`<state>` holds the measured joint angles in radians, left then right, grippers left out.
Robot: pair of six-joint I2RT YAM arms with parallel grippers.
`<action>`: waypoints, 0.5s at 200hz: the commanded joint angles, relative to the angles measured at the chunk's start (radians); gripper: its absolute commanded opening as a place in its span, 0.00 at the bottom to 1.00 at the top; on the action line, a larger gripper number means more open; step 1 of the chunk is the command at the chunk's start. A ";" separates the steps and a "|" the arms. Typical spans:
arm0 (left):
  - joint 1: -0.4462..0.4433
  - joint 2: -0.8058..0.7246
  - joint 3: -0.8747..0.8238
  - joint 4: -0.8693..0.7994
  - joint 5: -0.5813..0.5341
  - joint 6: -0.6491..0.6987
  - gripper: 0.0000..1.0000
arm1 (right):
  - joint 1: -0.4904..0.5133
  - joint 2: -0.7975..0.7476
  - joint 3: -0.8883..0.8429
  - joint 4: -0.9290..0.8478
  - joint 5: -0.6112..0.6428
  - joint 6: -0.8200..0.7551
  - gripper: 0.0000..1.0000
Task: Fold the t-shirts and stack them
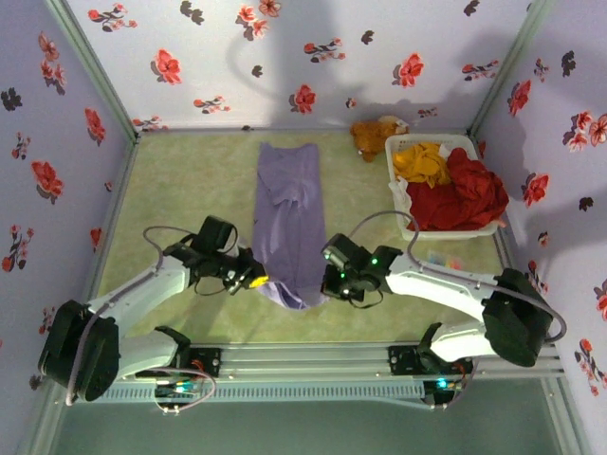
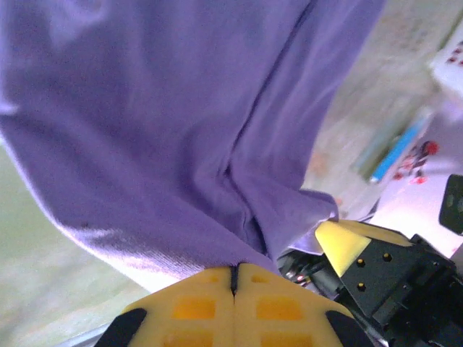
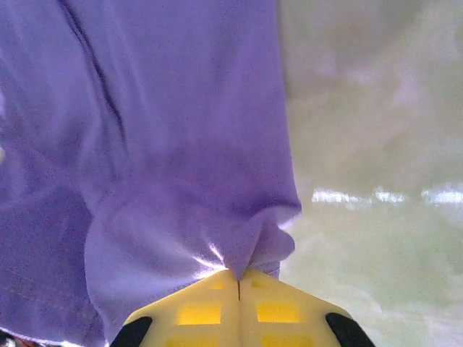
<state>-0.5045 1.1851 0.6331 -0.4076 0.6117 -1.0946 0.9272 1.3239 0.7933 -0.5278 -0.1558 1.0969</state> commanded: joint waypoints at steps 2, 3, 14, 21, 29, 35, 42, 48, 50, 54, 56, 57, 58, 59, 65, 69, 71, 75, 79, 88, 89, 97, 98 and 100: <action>0.067 0.056 0.018 0.113 0.030 -0.043 0.00 | -0.070 0.023 0.073 -0.038 -0.014 -0.085 0.00; 0.070 0.059 0.019 0.115 0.033 -0.045 0.00 | -0.075 0.026 0.075 -0.038 -0.018 -0.088 0.00; 0.103 0.091 0.054 0.133 0.049 -0.036 0.00 | -0.120 0.071 0.111 -0.050 -0.057 -0.128 0.00; 0.121 0.112 0.083 0.125 0.049 -0.020 0.00 | -0.146 0.106 0.144 -0.065 -0.074 -0.158 0.00; 0.143 0.141 0.120 0.114 0.051 0.003 0.00 | -0.172 0.144 0.182 -0.082 -0.086 -0.196 0.00; 0.159 0.165 0.148 0.111 0.052 0.017 0.00 | -0.187 0.173 0.212 -0.095 -0.089 -0.223 0.00; 0.174 0.195 0.172 0.106 0.059 0.035 0.00 | -0.205 0.209 0.254 -0.109 -0.093 -0.251 0.00; 0.188 0.224 0.198 0.107 0.069 0.046 0.00 | -0.219 0.240 0.286 -0.121 -0.102 -0.271 0.00; 0.191 0.235 0.206 0.107 0.072 0.051 0.00 | -0.225 0.251 0.298 -0.125 -0.107 -0.278 0.00; 0.198 0.254 0.224 0.106 0.079 0.058 0.00 | -0.234 0.274 0.321 -0.134 -0.114 -0.290 0.00; 0.201 0.263 0.232 0.106 0.082 0.061 0.00 | -0.239 0.282 0.332 -0.138 -0.117 -0.296 0.00; 0.202 0.266 0.237 0.107 0.082 0.062 0.00 | -0.241 0.288 0.336 -0.141 -0.119 -0.299 0.00; 0.204 0.272 0.241 0.105 0.083 0.065 0.00 | -0.244 0.294 0.341 -0.143 -0.119 -0.302 0.00; 0.205 0.277 0.245 0.105 0.085 0.067 0.00 | -0.246 0.300 0.348 -0.145 -0.121 -0.305 0.00; 0.213 0.305 0.272 0.099 0.090 0.080 0.00 | -0.258 0.329 0.382 -0.159 -0.126 -0.324 0.00; 0.217 0.321 0.290 0.092 0.092 0.089 0.00 | -0.265 0.348 0.402 -0.168 -0.127 -0.335 0.00; 0.219 0.329 0.299 0.088 0.092 0.093 0.00 | -0.270 0.357 0.413 -0.173 -0.128 -0.339 0.00; 0.223 0.345 0.317 0.081 0.092 0.103 0.00 | -0.276 0.375 0.435 -0.183 -0.129 -0.349 0.00; 0.227 0.358 0.334 0.072 0.091 0.112 0.00 | -0.283 0.390 0.453 -0.189 -0.130 -0.357 0.00; 0.238 0.386 0.369 0.052 0.091 0.131 0.00 | -0.298 0.426 0.499 -0.199 -0.143 -0.370 0.00; 0.239 0.388 0.372 0.050 0.090 0.133 0.00 | -0.300 0.430 0.503 -0.201 -0.144 -0.371 0.00; 0.248 0.404 0.392 0.041 0.091 0.140 0.00 | -0.311 0.460 0.541 -0.211 -0.154 -0.379 0.00; 0.250 0.406 0.395 0.041 0.089 0.141 0.00 | -0.312 0.464 0.546 -0.212 -0.154 -0.380 0.00; 0.254 0.410 0.400 0.040 0.089 0.142 0.00 | -0.314 0.471 0.556 -0.216 -0.155 -0.383 0.00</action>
<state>-0.2794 1.5482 0.9630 -0.3264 0.6727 -1.0279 0.6449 1.7267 1.2427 -0.6582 -0.2684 0.8013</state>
